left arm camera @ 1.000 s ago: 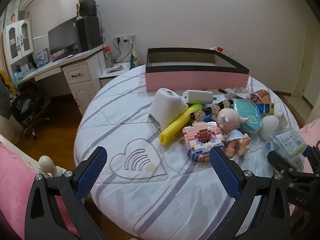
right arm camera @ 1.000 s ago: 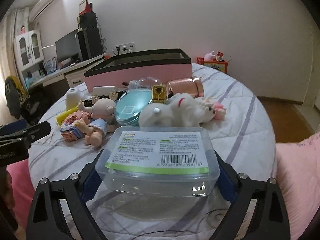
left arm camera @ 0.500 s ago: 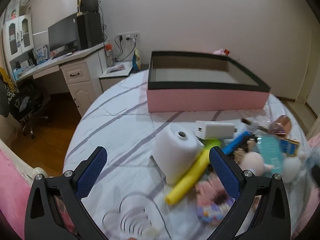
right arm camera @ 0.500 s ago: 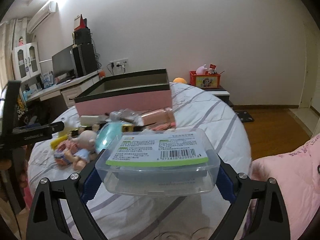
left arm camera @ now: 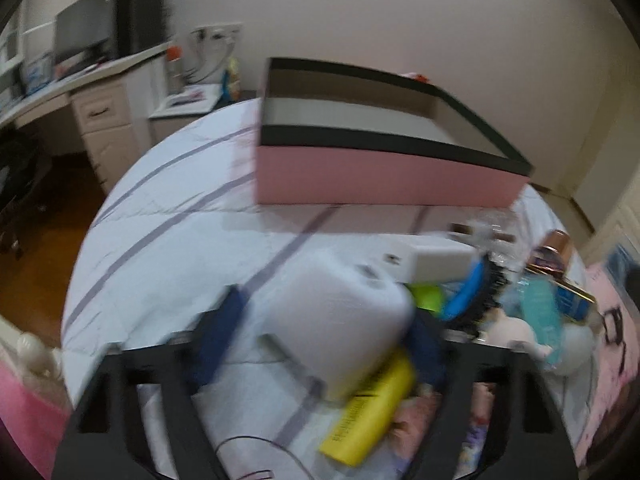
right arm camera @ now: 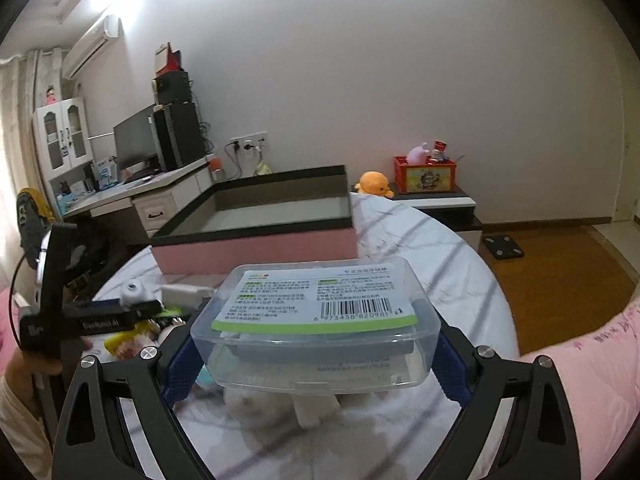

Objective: Organize rigid objects
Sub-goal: 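Grasp the white tissue roll with the left tool while the right tool carries the container to the box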

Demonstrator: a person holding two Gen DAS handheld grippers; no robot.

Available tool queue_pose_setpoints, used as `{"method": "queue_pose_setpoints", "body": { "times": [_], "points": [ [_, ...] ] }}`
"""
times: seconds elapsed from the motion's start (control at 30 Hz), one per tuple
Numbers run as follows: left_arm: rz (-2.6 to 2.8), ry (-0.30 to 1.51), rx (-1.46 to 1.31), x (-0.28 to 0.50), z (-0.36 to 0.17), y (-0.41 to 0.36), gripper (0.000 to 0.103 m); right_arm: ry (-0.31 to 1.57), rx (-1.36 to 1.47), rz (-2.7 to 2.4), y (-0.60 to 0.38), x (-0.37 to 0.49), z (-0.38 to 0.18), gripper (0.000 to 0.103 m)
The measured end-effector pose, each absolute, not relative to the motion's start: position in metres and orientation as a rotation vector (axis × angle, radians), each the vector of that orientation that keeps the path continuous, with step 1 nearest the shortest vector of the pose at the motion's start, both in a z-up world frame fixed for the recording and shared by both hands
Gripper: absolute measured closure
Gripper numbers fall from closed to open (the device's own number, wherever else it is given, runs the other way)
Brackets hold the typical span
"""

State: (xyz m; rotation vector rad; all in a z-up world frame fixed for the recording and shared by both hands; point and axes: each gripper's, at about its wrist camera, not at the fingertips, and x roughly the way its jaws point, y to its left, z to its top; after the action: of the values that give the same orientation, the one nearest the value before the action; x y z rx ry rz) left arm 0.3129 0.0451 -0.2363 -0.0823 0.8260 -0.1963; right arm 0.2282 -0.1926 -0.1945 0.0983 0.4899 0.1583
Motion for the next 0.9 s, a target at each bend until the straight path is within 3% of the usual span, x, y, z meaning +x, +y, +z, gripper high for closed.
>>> {"method": "queue_pose_setpoints", "body": {
  "times": [0.53,0.9],
  "points": [
    [-0.13,0.706,-0.006,0.307,-0.187,0.043,0.043,0.53,0.014,0.232,-0.159,0.295,-0.169,0.008],
    [-0.199,0.697,0.062,0.405,-0.137,0.012,0.043,0.641,-0.013,0.248,-0.147,0.396,-0.162,0.008]
  ]
}}
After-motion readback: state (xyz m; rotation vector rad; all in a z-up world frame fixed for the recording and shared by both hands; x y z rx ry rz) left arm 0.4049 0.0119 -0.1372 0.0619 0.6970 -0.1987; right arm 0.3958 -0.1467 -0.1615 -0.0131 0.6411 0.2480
